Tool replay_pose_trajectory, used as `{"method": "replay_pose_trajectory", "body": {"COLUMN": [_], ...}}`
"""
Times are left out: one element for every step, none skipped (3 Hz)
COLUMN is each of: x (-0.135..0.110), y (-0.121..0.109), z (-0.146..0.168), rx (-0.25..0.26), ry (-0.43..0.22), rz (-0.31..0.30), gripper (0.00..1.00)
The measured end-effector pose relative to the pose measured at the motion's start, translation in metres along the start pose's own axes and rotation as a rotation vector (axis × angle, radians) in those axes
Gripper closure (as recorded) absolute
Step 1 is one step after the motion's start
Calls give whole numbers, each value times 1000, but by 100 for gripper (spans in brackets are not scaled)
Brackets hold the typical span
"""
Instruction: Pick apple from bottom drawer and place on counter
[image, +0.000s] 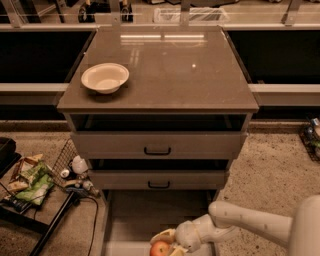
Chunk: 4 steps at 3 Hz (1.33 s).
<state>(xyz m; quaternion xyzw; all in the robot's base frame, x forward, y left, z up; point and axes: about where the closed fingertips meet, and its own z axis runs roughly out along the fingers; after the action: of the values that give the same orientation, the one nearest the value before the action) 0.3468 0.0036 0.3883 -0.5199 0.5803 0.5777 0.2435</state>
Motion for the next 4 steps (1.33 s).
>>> {"method": "replay_pose_trajectory", "body": {"x": [-87, -191, -311, -382], "y": [44, 59, 65, 75], "z": [-68, -143, -202, -224], "rx": [-12, 95, 199, 246], "ry": [-70, -166, -250, -271], "rz": [-25, -82, -130, -169], "gripper": [100, 100, 100, 100]}}
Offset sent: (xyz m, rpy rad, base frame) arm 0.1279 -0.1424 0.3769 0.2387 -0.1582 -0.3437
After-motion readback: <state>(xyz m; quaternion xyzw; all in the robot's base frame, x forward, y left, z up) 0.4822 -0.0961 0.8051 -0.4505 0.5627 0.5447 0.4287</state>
